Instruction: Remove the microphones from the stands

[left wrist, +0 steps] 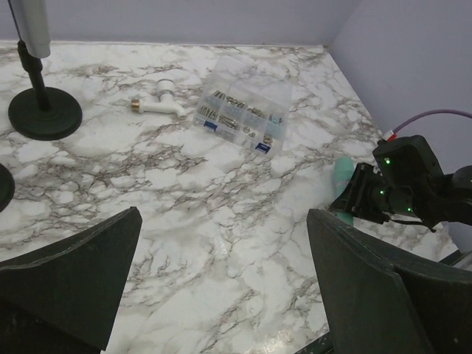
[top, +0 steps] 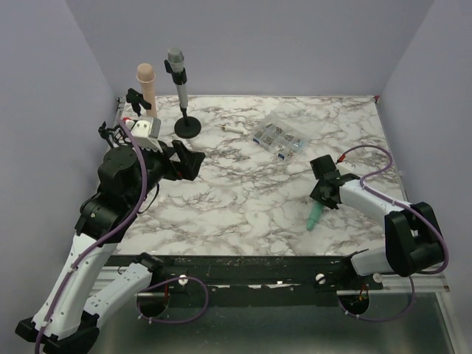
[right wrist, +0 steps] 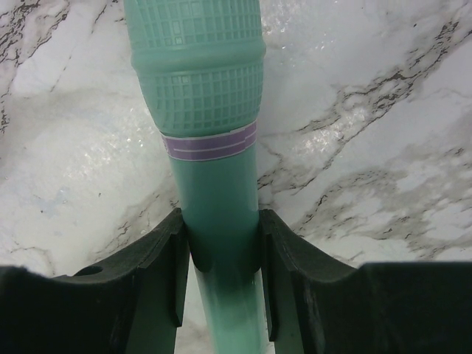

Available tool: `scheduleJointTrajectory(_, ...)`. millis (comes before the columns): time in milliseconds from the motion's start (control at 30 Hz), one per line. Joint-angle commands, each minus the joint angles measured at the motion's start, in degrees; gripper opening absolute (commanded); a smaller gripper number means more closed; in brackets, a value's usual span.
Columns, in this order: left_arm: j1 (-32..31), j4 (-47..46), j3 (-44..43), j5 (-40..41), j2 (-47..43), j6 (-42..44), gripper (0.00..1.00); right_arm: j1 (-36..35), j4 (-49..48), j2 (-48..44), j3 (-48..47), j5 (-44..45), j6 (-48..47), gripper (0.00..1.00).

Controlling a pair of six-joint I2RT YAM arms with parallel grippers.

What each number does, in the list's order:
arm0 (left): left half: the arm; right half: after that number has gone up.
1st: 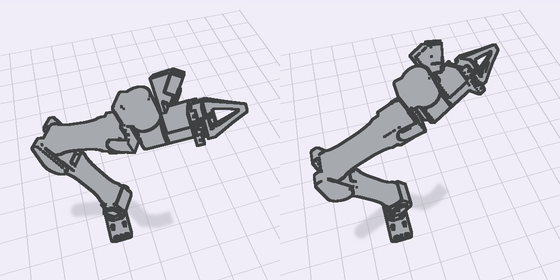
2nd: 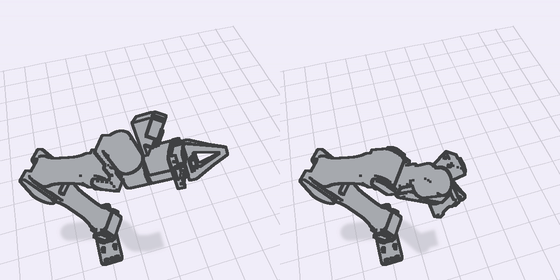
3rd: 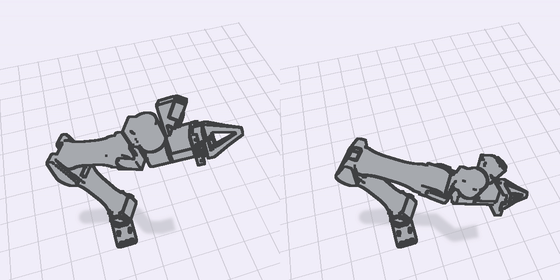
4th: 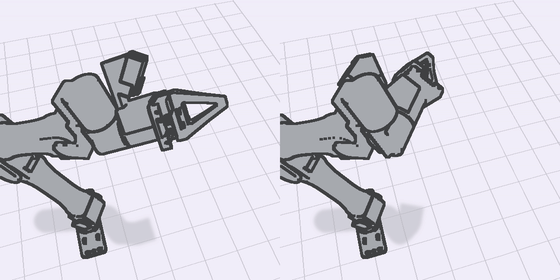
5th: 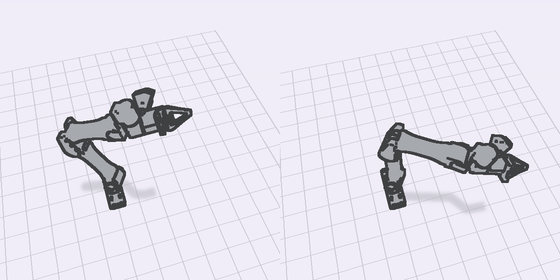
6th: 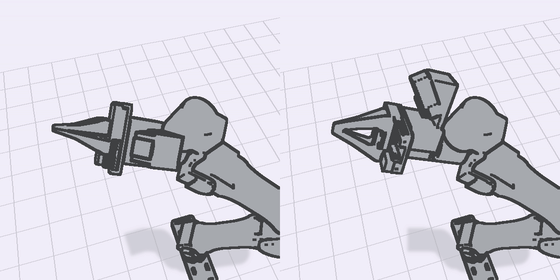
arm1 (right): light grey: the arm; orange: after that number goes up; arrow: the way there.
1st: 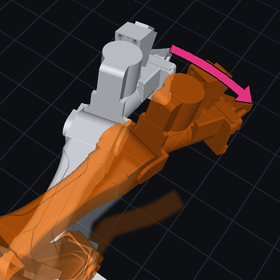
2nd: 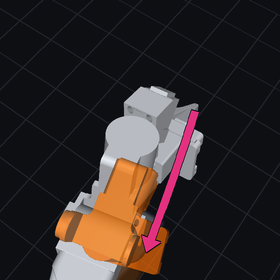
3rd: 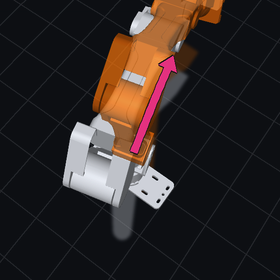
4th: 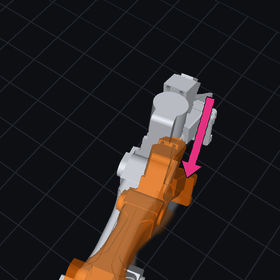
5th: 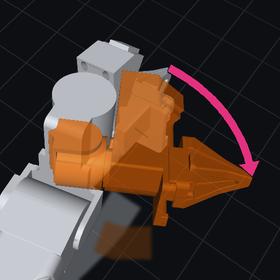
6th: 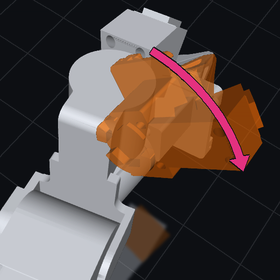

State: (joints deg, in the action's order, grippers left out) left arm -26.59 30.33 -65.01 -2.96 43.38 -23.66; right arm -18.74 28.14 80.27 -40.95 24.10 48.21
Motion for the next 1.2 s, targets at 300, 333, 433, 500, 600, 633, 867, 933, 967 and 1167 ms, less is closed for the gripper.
scheduleJointTrajectory(300,0.3,8.6,-7.6,12.6,0.6,6.5,0.99,0.2,-1.7,-0.8,1.1,2.3,-0.5,0.4)
scheduleJointTrajectory(333,0.3,9.1,-7.9,12.9,0.8,6.5,0.99,0.2,-1.8,-0.9,1.1,2.2,-0.5,0.42)
scheduleJointTrajectory(433,0.5,10.7,-8.5,14.0,1.2,6.5,0.99,0.2,-1.9,-1.6,1.2,1.8,-0.8,0.48)
scheduleJointTrajectory(500,0.8,11.6,-8.7,15.3,1.3,6.6,0.99,0.2,-2.0,-2.1,1.2,1.5,-1.2,0.51)
scheduleJointTrajectory(600,2.1,13.0,-9.2,16.5,1.5,6.6,0.99,0.2,-2.3,-3.0,1.2,1.1,-1.9,0.58)
scheduleJointTrajectory(633,3.0,13.1,-9.2,16.4,1.6,6.7,0.99,0.2,-2.4,-3.3,1.2,1.1,-2.3,0.61)
scheduleJointTrajectory(867,14.1,12.9,-8.4,9.7,0.5,5.1,0.99,0.2,-2.6,-6.0,0.1,-1.4,-5.0,0.85)
scheduleJointTrajectory(933,17.3,13.0,-8.7,8.0,0.3,4.5,0.99,0.2,-2.5,-7.4,-1.0,-4.9,-7.0,0.97)
scheduleJointTrajectory(967,18.7,13.1,-9.2,6.9,0.3,4.1,0.99,0.2,-2.6,-8.3,-1.5,-6.7,-8.0,1.0)
scheduleJointTrajectory(1167,24.2,15.7,-13.7,6.4,3.6,-2.9,0.99,0.3,-3.8,-16.3,-3.5,-18.7,-12.2,1.0)
